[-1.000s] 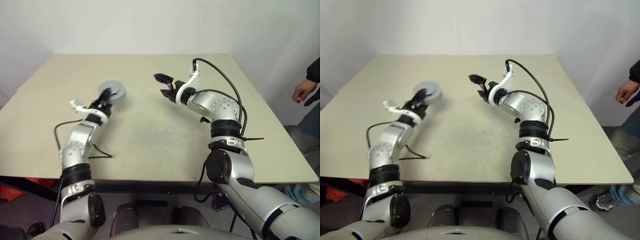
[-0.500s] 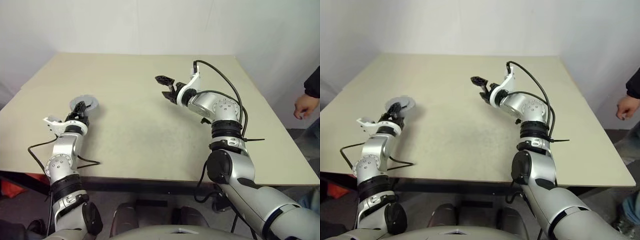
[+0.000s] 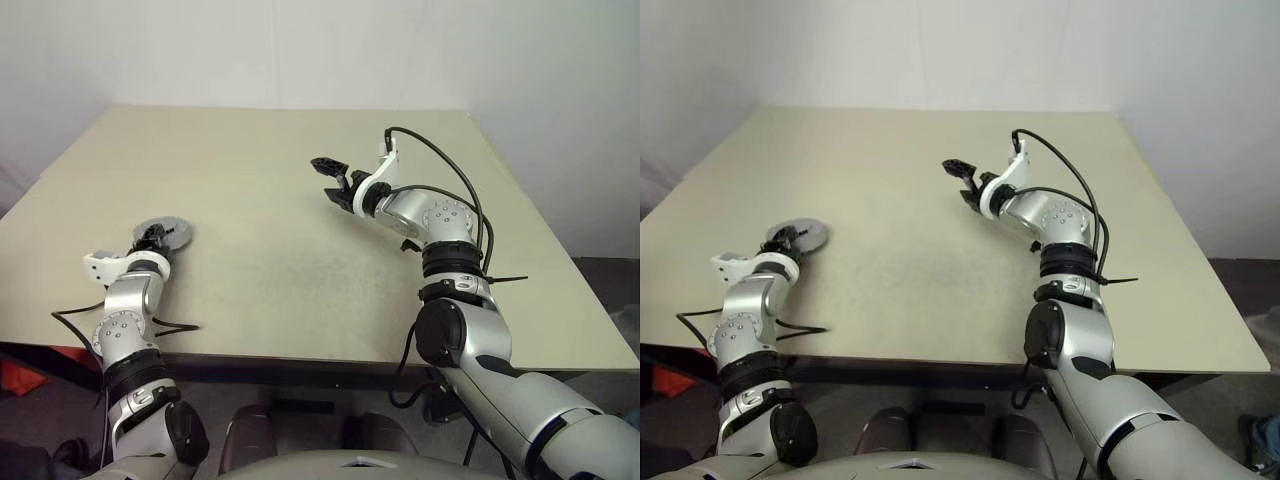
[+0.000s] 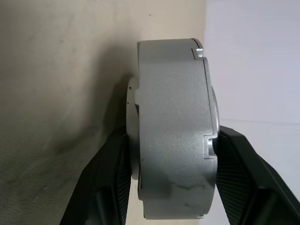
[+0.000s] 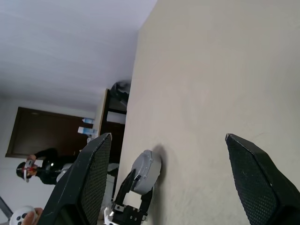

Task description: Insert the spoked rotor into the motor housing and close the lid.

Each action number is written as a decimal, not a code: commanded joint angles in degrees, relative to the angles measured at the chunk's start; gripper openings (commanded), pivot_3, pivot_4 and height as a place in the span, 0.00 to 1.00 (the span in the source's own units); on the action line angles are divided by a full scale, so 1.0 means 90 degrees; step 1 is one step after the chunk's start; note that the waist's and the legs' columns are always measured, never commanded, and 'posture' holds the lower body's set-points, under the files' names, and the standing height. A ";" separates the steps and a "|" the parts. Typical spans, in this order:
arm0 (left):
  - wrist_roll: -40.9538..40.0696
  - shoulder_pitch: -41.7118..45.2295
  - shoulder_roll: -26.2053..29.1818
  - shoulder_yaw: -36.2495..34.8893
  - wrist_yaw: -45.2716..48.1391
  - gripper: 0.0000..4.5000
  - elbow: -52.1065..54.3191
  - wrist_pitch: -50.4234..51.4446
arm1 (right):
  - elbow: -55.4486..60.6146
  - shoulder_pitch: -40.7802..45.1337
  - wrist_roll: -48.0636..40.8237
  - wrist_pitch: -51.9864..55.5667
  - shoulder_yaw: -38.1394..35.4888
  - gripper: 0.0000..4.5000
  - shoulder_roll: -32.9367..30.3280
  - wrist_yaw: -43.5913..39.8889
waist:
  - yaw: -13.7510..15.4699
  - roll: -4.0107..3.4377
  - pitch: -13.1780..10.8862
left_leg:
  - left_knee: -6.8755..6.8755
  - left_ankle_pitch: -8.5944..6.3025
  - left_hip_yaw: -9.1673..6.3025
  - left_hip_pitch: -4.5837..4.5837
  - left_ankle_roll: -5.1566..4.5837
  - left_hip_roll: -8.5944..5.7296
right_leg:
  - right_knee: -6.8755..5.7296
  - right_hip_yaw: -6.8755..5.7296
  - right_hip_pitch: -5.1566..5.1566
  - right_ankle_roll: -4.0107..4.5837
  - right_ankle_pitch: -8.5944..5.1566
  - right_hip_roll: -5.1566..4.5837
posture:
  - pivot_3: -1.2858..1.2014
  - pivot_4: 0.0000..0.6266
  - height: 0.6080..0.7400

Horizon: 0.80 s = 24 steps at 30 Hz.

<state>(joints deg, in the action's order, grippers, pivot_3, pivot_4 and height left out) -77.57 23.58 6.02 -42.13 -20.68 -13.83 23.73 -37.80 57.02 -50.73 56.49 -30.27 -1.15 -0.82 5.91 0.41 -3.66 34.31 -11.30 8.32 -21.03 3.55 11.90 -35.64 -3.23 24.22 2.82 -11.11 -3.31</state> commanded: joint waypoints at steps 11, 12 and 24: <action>-0.0076 0.0257 -0.0078 -0.0064 -0.0668 0.46 0.0301 -0.0121 | -0.0162 0.0283 0.0119 -0.0189 0.0012 0.97 -0.0027 -0.0182 | -0.0009 0.0002 0.0001 | 0.0000 0.0000 0.0000 0.0001 0.0000 -0.0001 | -0.0002 0.0001 0.0000 0.0005 0.0003 0.0000 | 0.52 0.00 1.00; -0.0065 0.0250 -0.0098 -0.0078 -0.0745 0.46 0.0298 -0.0157 | -0.0160 0.0283 0.0145 -0.0209 0.0037 0.97 -0.0026 -0.0205 | -0.0010 0.0002 0.0001 | 0.0000 0.0000 0.0000 0.0002 0.0000 -0.0001 | -0.0002 0.0001 0.0000 0.0005 0.0002 0.0000 | 0.52 0.00 1.00; -0.0181 -0.0175 -0.0265 0.0035 -0.1076 0.54 0.0589 0.0036 | -0.0146 0.0277 0.0261 -0.0243 0.0050 0.98 -0.0020 -0.0247 | -0.0021 0.0003 0.0001 | 0.0000 0.0000 0.0001 0.0003 -0.0001 -0.0003 | -0.0002 0.0004 -0.0002 0.0010 0.0005 -0.0001 | 0.52 0.00 1.00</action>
<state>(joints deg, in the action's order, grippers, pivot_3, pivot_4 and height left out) -79.70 23.12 3.59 -42.44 -28.98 -9.09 23.12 -39.84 57.58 -47.95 54.96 -29.99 -1.15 -2.41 5.72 0.43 -3.64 34.31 -11.30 8.33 -21.01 3.55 11.88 -35.66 -3.20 24.19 2.88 -11.09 -3.31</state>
